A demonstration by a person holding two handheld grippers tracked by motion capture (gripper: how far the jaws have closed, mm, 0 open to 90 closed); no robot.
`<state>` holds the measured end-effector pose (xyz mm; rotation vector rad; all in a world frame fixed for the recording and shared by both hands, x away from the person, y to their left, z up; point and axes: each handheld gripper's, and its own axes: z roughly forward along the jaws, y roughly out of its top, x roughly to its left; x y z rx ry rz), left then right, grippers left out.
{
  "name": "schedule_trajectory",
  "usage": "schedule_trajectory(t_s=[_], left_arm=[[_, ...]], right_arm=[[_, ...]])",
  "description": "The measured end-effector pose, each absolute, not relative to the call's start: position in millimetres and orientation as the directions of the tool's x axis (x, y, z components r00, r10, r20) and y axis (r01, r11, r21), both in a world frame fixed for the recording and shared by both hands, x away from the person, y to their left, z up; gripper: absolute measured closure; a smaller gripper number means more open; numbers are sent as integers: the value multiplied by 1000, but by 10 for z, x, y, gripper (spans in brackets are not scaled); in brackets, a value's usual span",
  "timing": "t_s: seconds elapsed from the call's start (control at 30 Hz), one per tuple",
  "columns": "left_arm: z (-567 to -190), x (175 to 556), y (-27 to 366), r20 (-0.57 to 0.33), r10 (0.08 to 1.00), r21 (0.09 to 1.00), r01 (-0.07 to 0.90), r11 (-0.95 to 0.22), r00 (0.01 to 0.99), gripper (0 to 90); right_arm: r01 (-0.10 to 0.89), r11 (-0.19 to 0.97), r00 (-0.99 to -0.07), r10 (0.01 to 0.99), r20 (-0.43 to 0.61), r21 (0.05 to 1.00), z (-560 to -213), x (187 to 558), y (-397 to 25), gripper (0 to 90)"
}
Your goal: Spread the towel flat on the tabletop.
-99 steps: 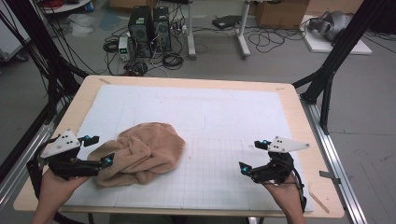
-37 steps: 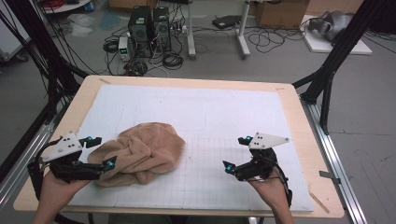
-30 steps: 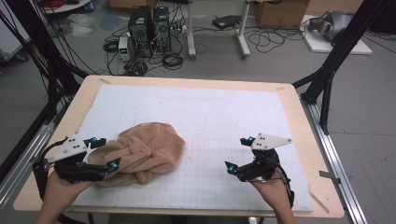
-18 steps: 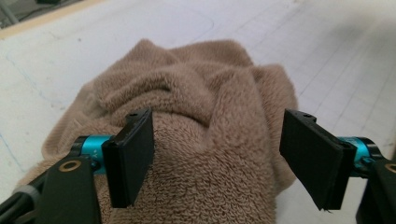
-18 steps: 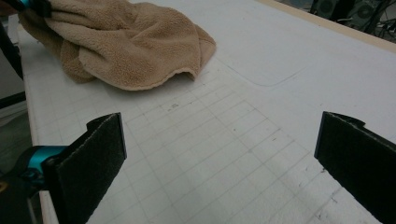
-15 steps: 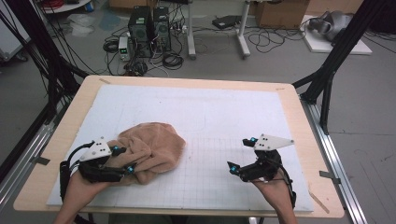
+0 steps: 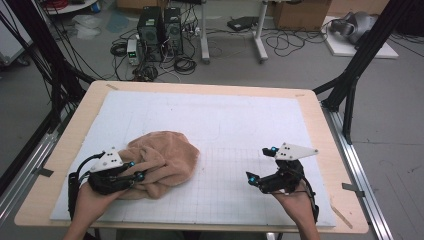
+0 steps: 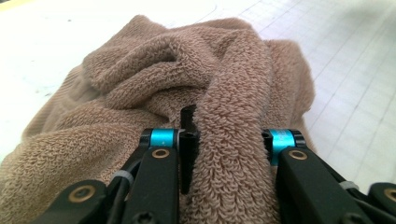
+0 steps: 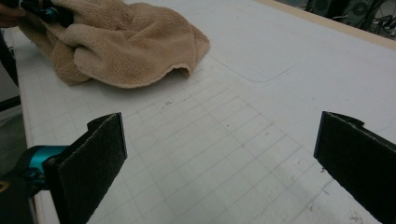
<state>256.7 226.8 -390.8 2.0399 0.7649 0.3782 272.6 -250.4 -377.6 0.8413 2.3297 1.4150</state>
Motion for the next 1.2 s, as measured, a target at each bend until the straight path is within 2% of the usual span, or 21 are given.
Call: schedule_trajectory(t_s=[0.27,0.37,0.93,1.03,1.07,1.2], left_arm=[[-3776,2648,1883,-7,590,847,319,-426,807,747],[-3687,2650,1671,-39,551,881,289,-375,833,752],[-3275,2577,888,-45,396,934,179,-309,917,756],[-3277,2547,828,-31,385,935,164,-316,922,755],[-3370,2506,786,-5,394,918,161,-363,919,754],[-3676,2409,896,-30,432,883,226,-411,902,751]], right_arm=[[332,332,-769,638,49,883,-3716,2685,-2641,13],[329,324,-757,652,42,887,-3690,2665,-2739,13],[307,322,-742,670,14,895,-3527,2631,-2884,13],[313,321,-745,667,21,894,-3531,2634,-2861,13],[312,324,-748,663,21,893,-3545,2640,-2848,13],[322,332,-759,651,32,887,-3638,2664,-2782,13]])
